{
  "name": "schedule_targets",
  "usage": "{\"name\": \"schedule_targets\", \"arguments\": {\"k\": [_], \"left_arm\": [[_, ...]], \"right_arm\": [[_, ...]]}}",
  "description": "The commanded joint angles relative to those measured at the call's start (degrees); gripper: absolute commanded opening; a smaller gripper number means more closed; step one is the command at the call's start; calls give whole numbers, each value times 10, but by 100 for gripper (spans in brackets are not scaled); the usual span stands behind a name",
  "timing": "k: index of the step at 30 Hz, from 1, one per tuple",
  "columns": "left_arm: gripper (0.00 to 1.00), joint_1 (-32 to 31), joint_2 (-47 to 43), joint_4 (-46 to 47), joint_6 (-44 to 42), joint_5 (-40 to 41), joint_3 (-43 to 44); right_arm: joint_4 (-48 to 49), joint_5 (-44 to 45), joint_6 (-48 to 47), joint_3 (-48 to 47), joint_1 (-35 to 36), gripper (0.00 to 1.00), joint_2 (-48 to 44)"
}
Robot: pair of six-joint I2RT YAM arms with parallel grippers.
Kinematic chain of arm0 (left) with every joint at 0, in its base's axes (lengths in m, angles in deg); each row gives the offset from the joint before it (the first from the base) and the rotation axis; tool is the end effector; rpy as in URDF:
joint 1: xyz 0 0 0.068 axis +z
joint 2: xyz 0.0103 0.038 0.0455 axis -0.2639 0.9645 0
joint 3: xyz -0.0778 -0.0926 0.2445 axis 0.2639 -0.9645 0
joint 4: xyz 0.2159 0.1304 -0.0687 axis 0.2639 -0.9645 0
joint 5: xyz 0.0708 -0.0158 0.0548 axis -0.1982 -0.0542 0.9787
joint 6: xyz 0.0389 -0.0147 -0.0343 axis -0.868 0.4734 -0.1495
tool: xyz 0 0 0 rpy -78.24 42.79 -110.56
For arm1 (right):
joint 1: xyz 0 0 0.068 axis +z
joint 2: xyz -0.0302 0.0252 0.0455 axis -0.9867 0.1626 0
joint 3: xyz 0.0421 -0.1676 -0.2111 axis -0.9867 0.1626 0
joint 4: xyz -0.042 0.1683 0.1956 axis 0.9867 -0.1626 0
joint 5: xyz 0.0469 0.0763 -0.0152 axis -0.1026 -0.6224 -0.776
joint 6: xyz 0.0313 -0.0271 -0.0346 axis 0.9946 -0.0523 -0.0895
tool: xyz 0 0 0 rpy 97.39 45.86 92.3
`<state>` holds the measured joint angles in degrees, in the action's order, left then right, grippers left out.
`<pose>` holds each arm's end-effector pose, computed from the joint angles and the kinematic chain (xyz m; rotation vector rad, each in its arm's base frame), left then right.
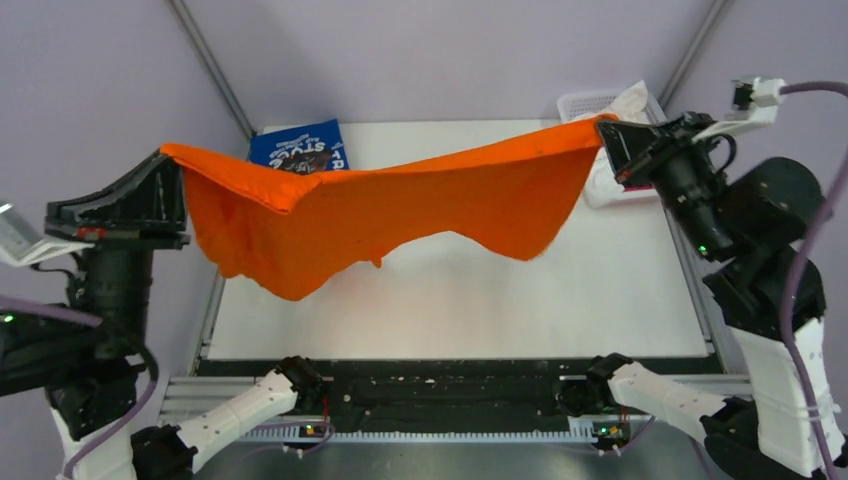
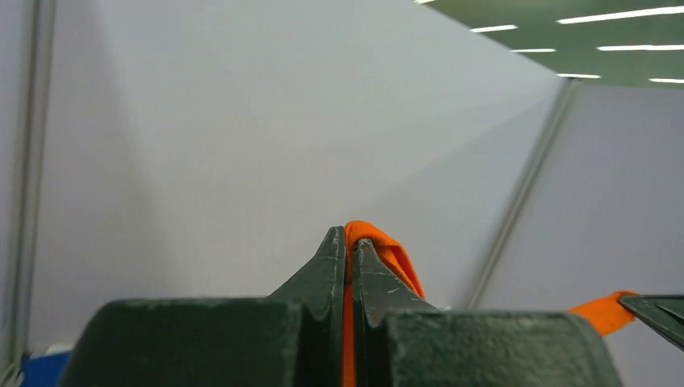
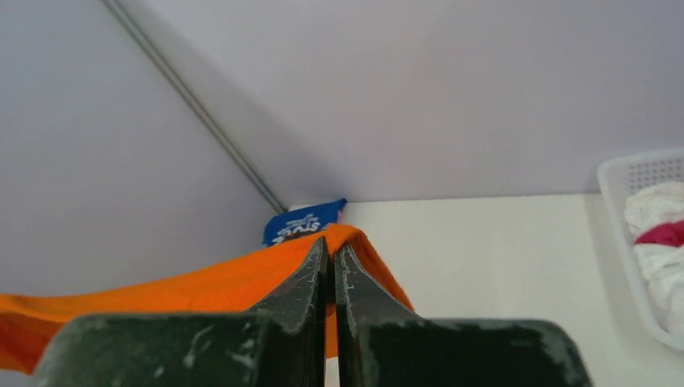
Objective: Fold and stack the t-shirts
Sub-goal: Flatten out the tshirt
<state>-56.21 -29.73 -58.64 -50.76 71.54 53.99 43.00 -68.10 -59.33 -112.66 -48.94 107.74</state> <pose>0.0045 0.0183 0.5735 -0.1480 1.0135 -0.4876 0.1034 0.0539 0.5540 0.0976 1.4474 0.6218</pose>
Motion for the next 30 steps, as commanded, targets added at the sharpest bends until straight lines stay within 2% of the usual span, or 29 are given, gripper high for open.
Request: {"name": "schedule_targets", "arguments": {"k": [1, 5, 11, 14, 17, 20, 22, 25, 30], "left_arm": [[0, 3, 27, -64, -8, -190, 85], [0, 17, 46, -87, 2, -246, 138], [0, 50, 74, -82, 4, -221, 145], [0, 50, 100, -55, -9, -149, 120], [0, 50, 149, -7, -33, -23, 90], [0, 51, 224, 52, -87, 105, 61], [0, 66, 284, 91, -104, 159, 45], [0, 136, 389, 82, -58, 145, 44], [0, 215, 618, 70, 1, 83, 73]], "right_arm": [[-21, -111, -25, -65, -3, 0, -30], [-24, -123, -28, -87, -3, 0, -44], [-20, -56, -43, -70, -3, 0, -49], [-21, 33, -61, -56, -3, 0, -36], [-16, 135, -81, -33, -3, 0, -11], [1, 201, -102, 14, -3, 0, 27], [5, 242, -107, 40, -3, 0, 75], [26, 270, -81, 88, -25, 0, 148], [95, 181, -35, 140, -97, 0, 303]]}}
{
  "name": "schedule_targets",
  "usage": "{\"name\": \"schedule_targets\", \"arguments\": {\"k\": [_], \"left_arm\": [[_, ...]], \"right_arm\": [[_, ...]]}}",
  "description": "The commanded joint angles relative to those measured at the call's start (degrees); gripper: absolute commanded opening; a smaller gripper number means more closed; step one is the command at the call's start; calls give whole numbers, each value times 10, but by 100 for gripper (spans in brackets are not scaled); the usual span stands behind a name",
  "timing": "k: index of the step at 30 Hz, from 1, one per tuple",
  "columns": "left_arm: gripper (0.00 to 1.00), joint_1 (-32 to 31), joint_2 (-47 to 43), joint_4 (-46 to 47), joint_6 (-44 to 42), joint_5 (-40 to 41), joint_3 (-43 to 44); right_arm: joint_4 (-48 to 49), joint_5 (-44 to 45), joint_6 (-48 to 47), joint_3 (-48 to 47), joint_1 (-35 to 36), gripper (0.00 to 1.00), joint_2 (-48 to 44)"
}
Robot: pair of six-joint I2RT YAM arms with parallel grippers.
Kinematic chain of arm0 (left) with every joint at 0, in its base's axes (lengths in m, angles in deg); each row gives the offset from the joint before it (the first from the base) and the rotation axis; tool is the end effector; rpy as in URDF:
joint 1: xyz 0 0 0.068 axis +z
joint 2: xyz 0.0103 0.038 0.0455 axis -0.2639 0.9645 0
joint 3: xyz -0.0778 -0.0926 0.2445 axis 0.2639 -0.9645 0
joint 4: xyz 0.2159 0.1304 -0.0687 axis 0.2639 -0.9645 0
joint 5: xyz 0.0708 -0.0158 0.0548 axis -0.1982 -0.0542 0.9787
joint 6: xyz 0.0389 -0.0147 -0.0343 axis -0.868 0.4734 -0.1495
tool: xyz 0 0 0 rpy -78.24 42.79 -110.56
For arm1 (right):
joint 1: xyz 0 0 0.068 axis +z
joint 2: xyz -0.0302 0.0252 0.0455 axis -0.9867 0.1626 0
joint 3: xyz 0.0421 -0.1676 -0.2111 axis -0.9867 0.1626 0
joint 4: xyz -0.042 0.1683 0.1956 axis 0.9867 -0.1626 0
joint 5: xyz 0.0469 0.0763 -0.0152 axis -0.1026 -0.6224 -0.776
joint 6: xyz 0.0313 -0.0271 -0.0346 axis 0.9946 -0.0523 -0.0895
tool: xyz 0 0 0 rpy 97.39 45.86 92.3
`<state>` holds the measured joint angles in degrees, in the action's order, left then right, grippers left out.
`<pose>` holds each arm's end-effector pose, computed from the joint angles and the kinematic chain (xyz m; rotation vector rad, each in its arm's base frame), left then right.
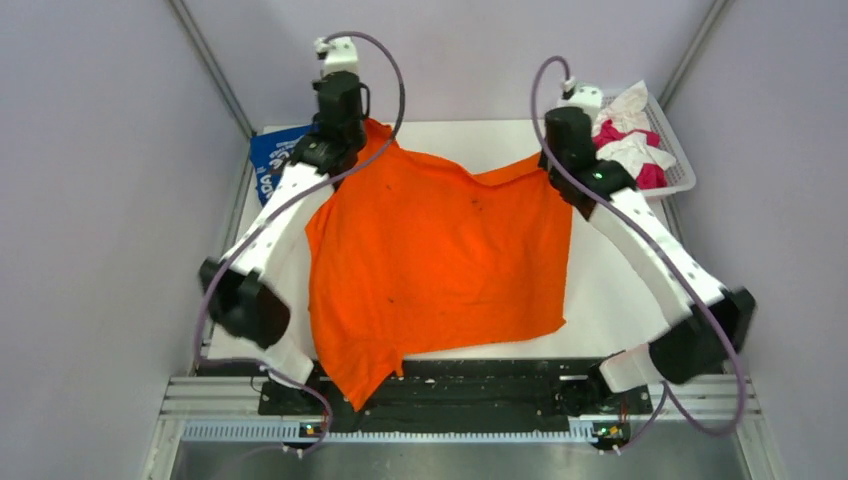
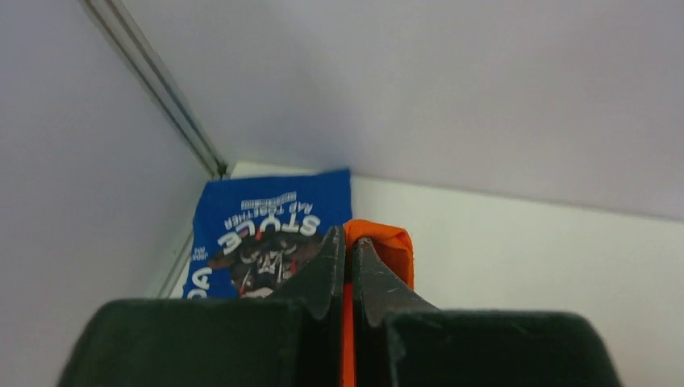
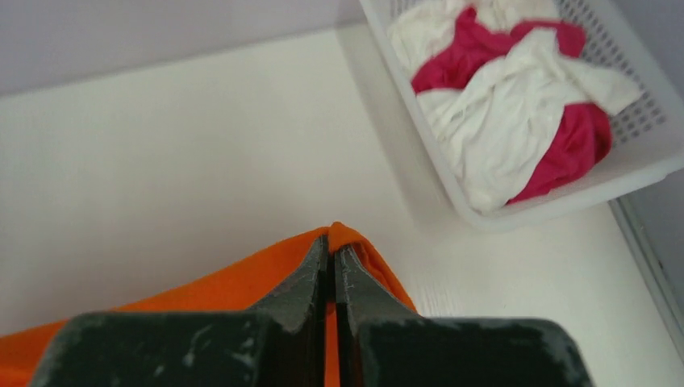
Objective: Fold and stack the t-shirts
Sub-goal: Flatten out the tshirt
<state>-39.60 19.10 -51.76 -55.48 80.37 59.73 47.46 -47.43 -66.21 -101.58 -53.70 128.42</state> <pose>0.3162 -0.1192 0.4842 -0.1707 1.5542 0.1791 0.2600 0.1096 0.4388 0.2351 1.8205 -0.0379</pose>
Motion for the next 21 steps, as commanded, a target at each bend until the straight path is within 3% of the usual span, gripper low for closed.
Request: {"name": "schedule_targets", "arguments": {"k": [1, 3, 4, 7, 8, 9, 12, 15, 21], "left_arm": [[1, 59, 183, -8, 62, -10, 41], [14, 80, 291, -53, 93, -31, 123], [16, 90, 347, -81, 108, -47, 178], [65, 113, 489, -197, 156, -86, 372], [91, 117, 516, -226, 170, -92, 421], [98, 119, 522, -233, 175, -104, 437], [99, 119, 458, -160, 176, -136, 333], [99, 118, 370, -84, 193, -173, 184], [99, 110, 274, -132, 252, -246, 81]], "right_arm": [[65, -38, 41, 24, -63, 0, 140], [81, -69, 54, -11, -96, 4, 237], [82, -85, 55, -40, -109, 19, 285], [53, -130, 67, -157, -135, 59, 417], [42, -133, 67, -186, -137, 72, 441], [41, -133, 62, -202, -137, 84, 453], [56, -133, 59, -193, -137, 91, 436], [99, -145, 63, -110, -137, 94, 370], [131, -223, 96, 65, -130, 97, 248]]}}
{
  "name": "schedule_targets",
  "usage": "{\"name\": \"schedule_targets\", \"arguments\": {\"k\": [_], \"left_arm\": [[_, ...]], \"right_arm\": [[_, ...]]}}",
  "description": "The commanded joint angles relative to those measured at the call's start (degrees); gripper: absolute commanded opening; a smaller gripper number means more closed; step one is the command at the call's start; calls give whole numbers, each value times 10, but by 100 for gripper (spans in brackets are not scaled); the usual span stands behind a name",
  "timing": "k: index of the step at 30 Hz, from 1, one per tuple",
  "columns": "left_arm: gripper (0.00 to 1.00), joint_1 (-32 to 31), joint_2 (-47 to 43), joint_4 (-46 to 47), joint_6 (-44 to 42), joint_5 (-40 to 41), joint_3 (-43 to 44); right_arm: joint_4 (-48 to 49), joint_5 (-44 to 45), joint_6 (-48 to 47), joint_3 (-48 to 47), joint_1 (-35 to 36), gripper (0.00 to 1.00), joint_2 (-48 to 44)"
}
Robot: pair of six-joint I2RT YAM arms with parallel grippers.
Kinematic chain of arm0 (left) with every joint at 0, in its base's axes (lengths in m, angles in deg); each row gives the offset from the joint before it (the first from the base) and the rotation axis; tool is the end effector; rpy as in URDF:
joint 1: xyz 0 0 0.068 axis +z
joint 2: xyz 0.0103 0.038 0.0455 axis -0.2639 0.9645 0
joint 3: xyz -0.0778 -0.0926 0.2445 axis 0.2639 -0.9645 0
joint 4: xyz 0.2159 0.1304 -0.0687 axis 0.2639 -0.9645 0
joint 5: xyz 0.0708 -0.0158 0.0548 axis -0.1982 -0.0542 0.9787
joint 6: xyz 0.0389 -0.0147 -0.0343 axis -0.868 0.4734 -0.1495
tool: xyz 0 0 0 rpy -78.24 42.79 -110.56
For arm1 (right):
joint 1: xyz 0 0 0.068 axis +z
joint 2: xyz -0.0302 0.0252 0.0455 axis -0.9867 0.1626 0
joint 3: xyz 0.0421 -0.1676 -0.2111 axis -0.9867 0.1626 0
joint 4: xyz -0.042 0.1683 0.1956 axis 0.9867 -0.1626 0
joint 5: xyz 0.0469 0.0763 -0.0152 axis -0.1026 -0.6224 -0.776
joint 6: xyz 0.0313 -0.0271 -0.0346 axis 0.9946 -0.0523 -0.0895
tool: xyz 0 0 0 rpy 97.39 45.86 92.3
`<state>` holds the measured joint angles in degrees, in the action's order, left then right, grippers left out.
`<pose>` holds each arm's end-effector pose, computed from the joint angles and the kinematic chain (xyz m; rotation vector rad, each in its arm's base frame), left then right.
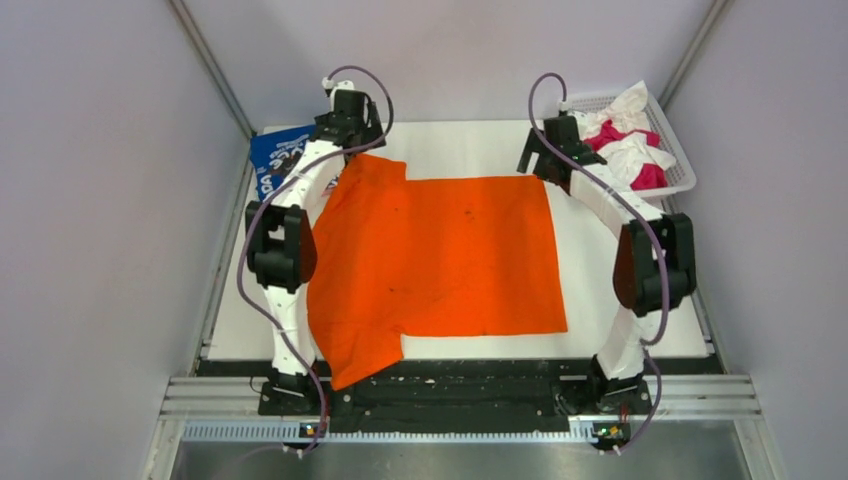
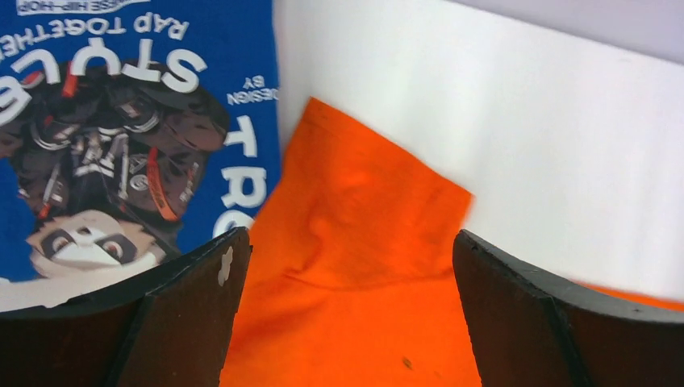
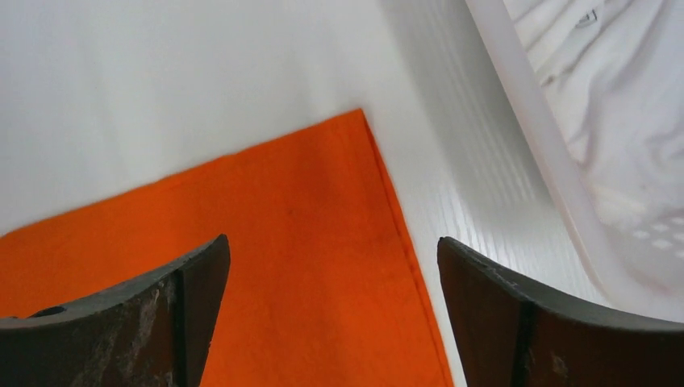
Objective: Fold and stack the t-shirts
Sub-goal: Flatten out the tshirt
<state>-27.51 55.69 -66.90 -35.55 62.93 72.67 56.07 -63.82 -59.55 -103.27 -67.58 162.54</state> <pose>0.4938 -0.0946 0.2723 -0.3177 2.1682 0.0754 0.4282 0.0880 0.2529 0.3571 2.2372 -0.0301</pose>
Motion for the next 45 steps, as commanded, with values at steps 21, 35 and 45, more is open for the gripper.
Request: {"name": "schedule_targets", "arguments": {"k": [21, 35, 45], "left_arm": [[99, -66, -94, 68, 173, -146, -291], [99, -101, 13, 52, 190, -168, -186], [99, -107, 41, 14, 170, -159, -97]], "right_arm": [[107, -109, 56, 263, 47, 99, -51], [78, -43, 67, 293, -33, 99, -41], [47, -9, 70, 243, -60, 99, -28]]}}
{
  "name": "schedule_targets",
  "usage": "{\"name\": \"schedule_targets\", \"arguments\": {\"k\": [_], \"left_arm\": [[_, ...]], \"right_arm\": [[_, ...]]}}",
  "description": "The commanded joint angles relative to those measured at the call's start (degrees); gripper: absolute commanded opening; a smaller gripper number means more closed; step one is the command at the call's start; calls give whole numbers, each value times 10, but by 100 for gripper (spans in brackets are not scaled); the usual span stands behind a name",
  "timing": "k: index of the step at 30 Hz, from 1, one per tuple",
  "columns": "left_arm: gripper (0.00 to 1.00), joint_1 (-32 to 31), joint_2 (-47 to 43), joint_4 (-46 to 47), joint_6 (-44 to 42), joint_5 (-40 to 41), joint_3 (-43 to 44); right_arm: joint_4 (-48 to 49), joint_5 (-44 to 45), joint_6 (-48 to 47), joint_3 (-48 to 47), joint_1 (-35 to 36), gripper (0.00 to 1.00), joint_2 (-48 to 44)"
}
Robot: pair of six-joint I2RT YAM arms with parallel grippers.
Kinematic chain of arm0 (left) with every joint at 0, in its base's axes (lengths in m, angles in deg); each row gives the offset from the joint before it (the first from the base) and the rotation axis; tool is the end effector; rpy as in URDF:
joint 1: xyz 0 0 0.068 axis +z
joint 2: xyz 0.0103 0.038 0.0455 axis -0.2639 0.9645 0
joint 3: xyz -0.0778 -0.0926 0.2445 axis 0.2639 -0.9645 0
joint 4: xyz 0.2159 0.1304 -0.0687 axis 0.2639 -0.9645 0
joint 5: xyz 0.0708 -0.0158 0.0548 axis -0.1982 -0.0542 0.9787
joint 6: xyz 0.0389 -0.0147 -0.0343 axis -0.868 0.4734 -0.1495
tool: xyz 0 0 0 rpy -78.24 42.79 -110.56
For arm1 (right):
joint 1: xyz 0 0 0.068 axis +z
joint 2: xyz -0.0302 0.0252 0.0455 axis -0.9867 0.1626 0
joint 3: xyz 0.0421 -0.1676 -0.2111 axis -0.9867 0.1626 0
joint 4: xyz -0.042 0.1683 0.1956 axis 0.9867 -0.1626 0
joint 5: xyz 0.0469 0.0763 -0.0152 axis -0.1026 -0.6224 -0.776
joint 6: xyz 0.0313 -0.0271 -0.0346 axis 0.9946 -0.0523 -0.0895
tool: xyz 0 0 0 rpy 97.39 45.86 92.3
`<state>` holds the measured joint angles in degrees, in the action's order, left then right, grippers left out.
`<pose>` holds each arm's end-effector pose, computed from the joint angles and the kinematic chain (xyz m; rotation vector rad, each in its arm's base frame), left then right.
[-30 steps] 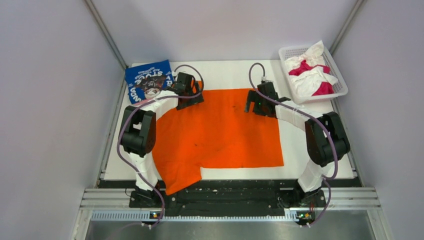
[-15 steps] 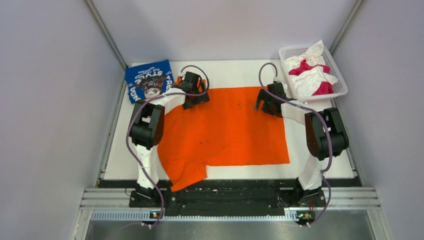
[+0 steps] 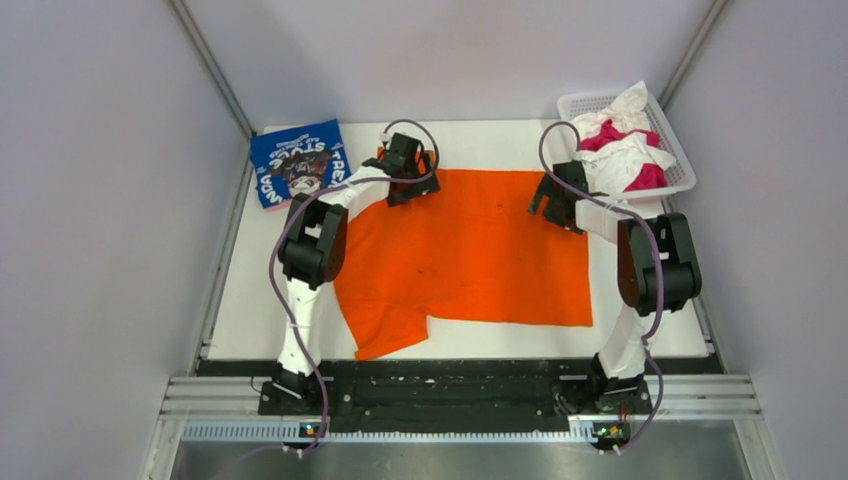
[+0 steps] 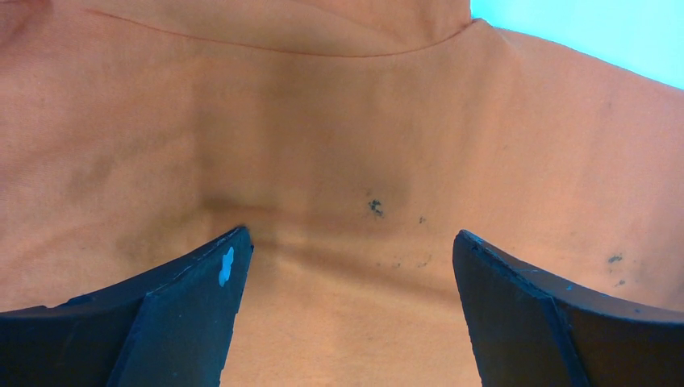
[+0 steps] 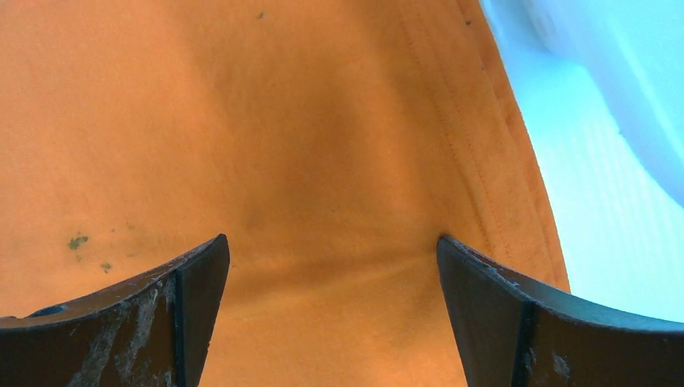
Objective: Fold and stack the t-shirts
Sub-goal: Flatten out the tshirt
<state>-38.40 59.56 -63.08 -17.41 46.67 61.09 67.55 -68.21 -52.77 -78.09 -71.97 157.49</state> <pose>0.4567 -0.1925 0.1774 -0.3346 2.4542 -0.3948 0.3725 0.0483 0.1644 0.5486 2.3633 0.0106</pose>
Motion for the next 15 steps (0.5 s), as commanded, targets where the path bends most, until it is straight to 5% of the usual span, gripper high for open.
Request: {"name": "schedule_targets", "arguments": {"k": [1, 9, 15], "left_arm": [[99, 2, -1, -27, -16, 8, 23], [99, 3, -49, 19, -61, 49, 50], [99, 19, 39, 27, -49, 17, 161]], "right_arm": [[-68, 31, -6, -15, -17, 99, 20], [-63, -31, -42, -64, -10, 99, -24], [-34, -60, -55, -85, 16, 99, -2]]}}
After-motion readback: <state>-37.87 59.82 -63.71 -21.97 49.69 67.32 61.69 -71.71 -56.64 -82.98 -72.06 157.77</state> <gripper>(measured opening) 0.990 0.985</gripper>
